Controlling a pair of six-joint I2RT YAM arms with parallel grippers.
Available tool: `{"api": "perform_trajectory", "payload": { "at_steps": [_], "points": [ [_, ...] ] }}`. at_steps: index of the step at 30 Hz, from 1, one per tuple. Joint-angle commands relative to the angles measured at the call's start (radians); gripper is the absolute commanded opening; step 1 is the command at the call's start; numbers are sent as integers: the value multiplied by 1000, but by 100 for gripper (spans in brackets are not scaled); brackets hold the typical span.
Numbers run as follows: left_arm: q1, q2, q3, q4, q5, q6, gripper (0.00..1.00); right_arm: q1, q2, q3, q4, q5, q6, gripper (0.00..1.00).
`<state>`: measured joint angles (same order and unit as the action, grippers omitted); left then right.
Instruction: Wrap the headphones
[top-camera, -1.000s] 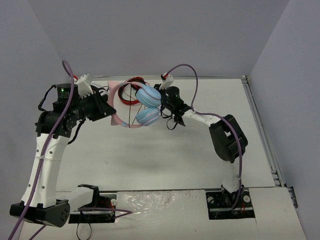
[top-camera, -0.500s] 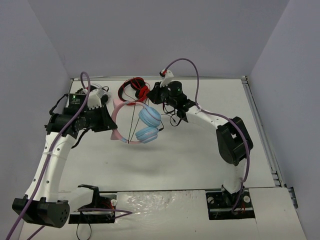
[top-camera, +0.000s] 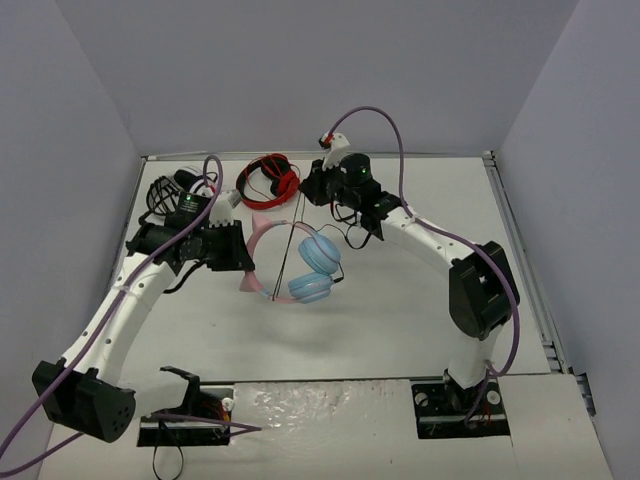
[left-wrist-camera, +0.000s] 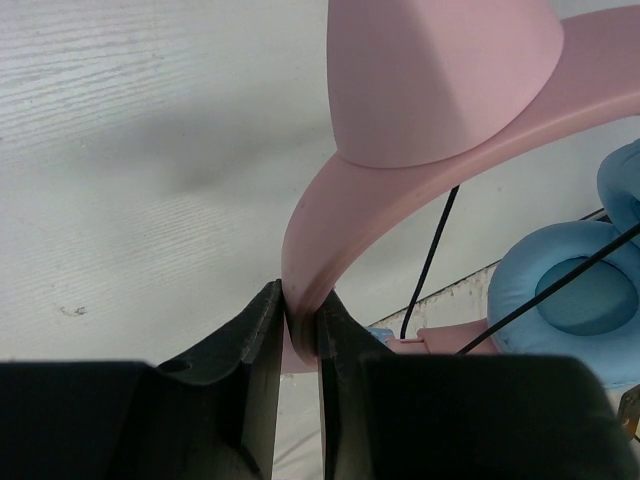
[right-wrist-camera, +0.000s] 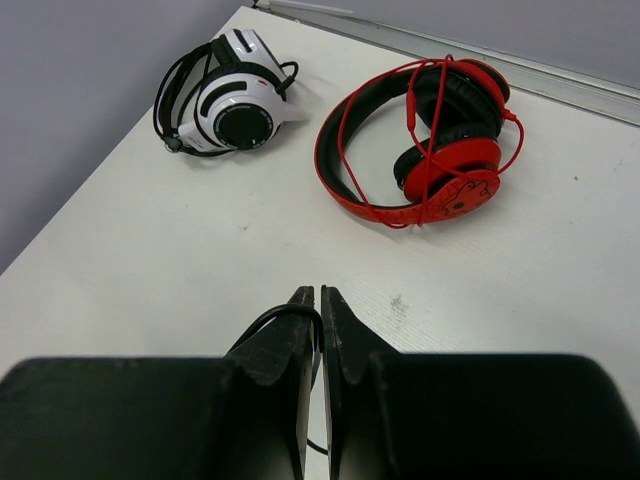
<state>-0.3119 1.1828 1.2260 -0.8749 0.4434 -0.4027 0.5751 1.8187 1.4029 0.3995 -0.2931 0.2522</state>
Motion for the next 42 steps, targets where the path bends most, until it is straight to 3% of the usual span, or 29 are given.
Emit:
{"api": "perform_trajectory", "payload": {
  "at_steps": [1,19,33,42],
  "points": [
    [-27,17,15,-42,39,1,0,-40,-122,64,64,83,-61,4],
    [-77,180,78,-43,-66,4,0,-38,-277,49,-43,86,-150,6],
    [-115,258,136,-64,-147,7,0,-16,-276,129,-141,40,-180,6],
    [-115,337,212,-110,-280,15,0,15,-285,169,-220,36,-231,7]
  ]
}}
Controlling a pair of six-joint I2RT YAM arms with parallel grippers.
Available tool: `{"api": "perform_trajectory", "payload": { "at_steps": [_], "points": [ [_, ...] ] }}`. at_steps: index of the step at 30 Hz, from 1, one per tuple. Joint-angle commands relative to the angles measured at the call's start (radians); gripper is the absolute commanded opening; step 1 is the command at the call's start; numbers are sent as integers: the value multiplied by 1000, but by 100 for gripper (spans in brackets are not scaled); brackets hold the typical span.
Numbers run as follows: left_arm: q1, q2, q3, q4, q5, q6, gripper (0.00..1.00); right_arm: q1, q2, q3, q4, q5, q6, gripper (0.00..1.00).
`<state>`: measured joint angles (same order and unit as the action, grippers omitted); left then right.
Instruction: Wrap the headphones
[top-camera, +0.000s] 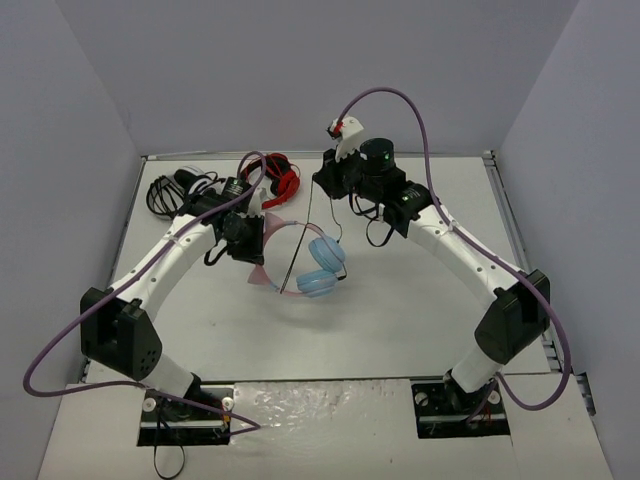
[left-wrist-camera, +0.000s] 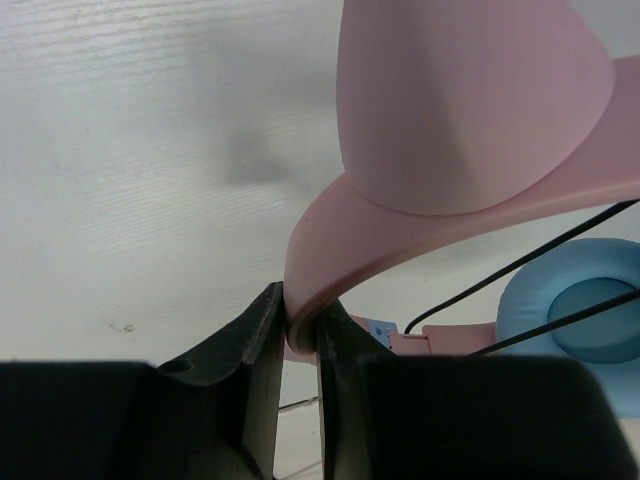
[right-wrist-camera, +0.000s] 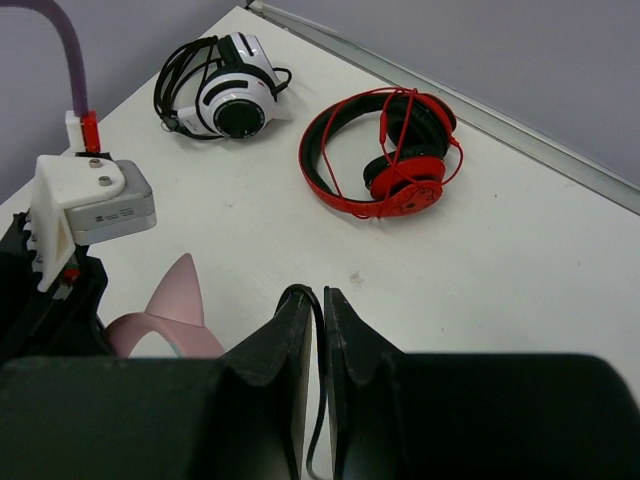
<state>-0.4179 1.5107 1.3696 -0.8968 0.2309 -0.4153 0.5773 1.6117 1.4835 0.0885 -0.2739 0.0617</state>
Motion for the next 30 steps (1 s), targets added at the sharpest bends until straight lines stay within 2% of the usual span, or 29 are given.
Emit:
{"api": "perform_trajectory", "payload": {
  "at_steps": [1,8,14,17,21,23,26,30],
  "points": [
    [-9,20,79,-93,-88,27,0,21,-78,97,77,18,-49,7],
    [-7,65,125,-91,-168,-1,0,64,-82,103,48,29,-73,8],
    [-10,103,144,-67,-155,-20,0,94,-78,96,20,58,-88,9],
    [-9,105,143,-59,-153,-20,0,91,-62,94,-8,164,-58,13],
    [-9,108,138,-54,-148,-19,0,19,-39,55,-44,356,79,13],
    [-9,107,133,-48,-144,-18,0,-58,-26,31,-47,359,214,14],
    [-9,106,132,-46,-134,-19,0,-135,24,37,-79,367,318,15],
    [-9,97,137,-45,-128,-17,0,-195,151,104,-191,318,372,15]
  ]
}}
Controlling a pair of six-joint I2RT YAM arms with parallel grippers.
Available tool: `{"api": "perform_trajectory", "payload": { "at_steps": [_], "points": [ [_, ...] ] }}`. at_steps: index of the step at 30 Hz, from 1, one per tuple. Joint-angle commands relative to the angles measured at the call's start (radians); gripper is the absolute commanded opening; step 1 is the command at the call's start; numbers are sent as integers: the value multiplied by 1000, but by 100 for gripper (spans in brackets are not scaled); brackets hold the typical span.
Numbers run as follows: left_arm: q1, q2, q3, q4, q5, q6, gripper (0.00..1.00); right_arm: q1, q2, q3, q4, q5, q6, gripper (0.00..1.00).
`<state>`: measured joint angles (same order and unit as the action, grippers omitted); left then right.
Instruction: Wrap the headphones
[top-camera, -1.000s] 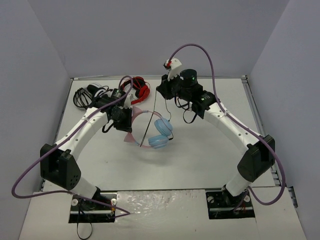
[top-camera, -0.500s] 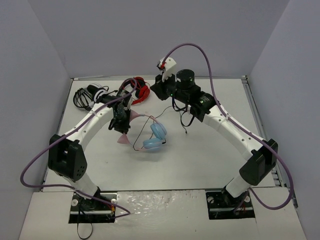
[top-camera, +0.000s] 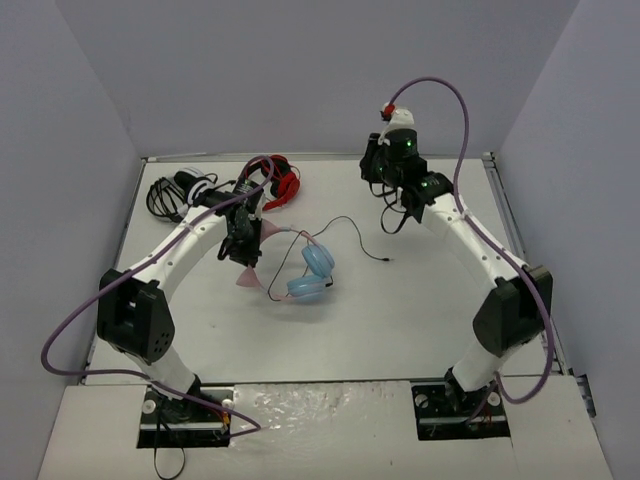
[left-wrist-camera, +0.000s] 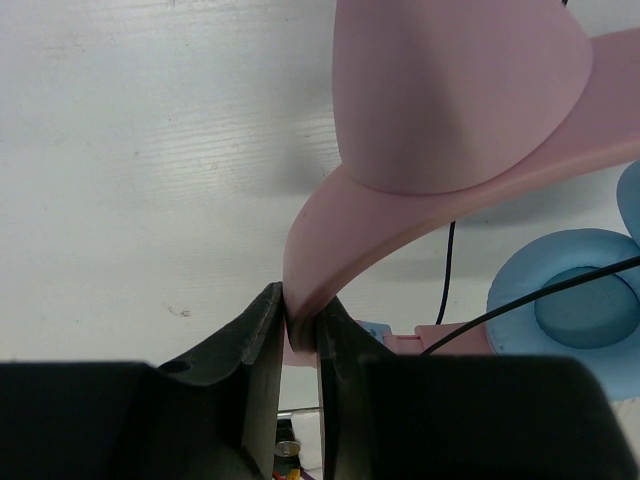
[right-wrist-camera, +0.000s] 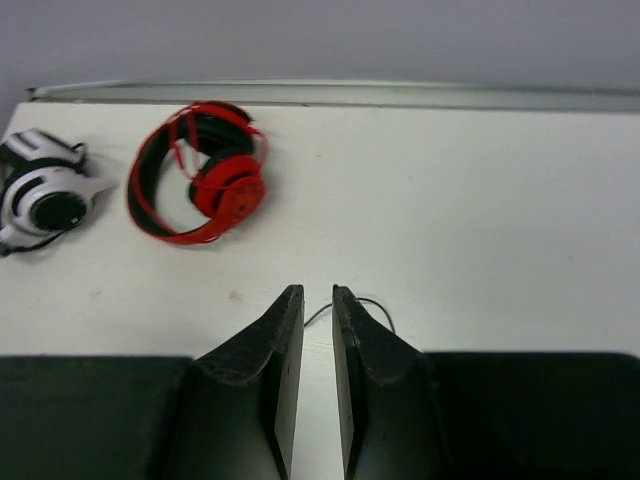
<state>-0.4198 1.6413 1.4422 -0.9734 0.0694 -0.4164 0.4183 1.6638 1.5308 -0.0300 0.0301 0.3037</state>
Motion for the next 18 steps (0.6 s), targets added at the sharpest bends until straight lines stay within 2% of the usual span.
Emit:
{"api": "perform_trajectory", "payload": {
  "at_steps": [1,7,18],
  "points": [
    [-7,-37,66,31,34,-16,0,-41,130,60,-87,10,131,14],
    [-5,-53,69,23,37,-12,0,-73,252,-12,-110,-57,110,15],
    [-6,-54,74,18,41,-6,0,-78,294,-76,-145,-104,65,15]
  ]
}}
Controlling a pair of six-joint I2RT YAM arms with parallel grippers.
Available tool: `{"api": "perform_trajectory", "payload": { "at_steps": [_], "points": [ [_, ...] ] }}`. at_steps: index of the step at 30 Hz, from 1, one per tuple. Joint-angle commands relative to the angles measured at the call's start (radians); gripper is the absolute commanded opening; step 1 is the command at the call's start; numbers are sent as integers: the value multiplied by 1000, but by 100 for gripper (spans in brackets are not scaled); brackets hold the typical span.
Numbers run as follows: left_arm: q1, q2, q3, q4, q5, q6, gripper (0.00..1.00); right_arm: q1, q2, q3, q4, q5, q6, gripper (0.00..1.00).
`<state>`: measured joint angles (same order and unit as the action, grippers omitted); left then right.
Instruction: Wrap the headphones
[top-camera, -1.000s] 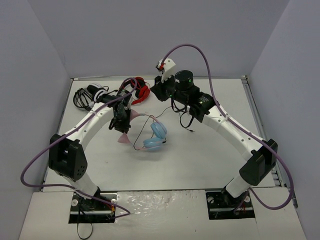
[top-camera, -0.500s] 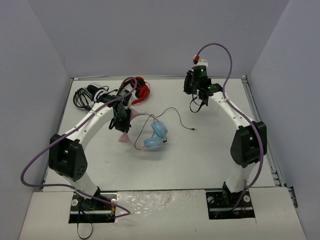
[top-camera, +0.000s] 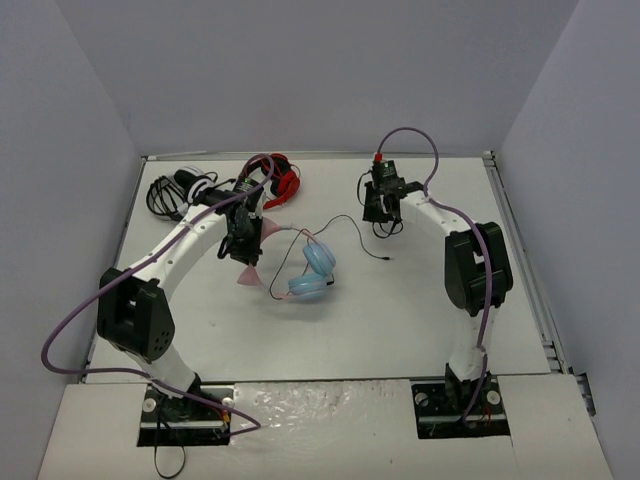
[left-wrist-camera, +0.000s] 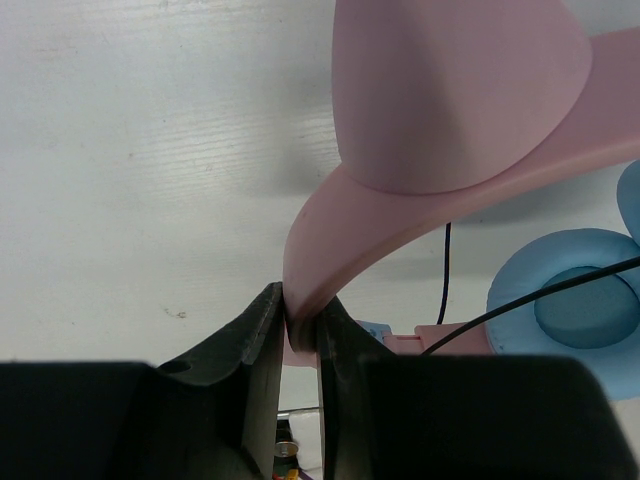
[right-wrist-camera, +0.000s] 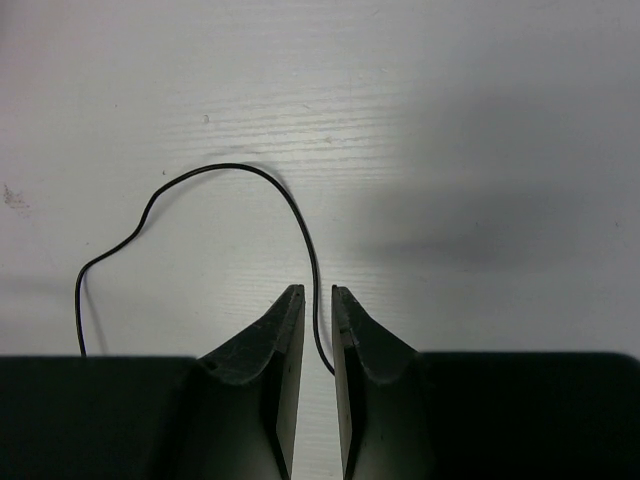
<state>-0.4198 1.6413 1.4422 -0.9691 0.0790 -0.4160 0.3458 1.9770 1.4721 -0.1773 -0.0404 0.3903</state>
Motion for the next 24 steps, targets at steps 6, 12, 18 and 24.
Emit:
{"api": "perform_trajectory", "payload": {
  "at_steps": [6,12,18,24],
  "points": [
    [-6,-50,73,20,31,-7,0,-1,-25,-78,-9,-31,-45,15],
    [-7,-49,69,24,31,-7,0,5,-32,-124,-11,-29,-60,15],
    [-5,-46,69,26,33,-7,0,31,-16,-131,-11,-31,-67,17],
    [-7,-44,63,29,36,-6,0,62,-21,-130,-11,3,-62,23]
  ]
}}
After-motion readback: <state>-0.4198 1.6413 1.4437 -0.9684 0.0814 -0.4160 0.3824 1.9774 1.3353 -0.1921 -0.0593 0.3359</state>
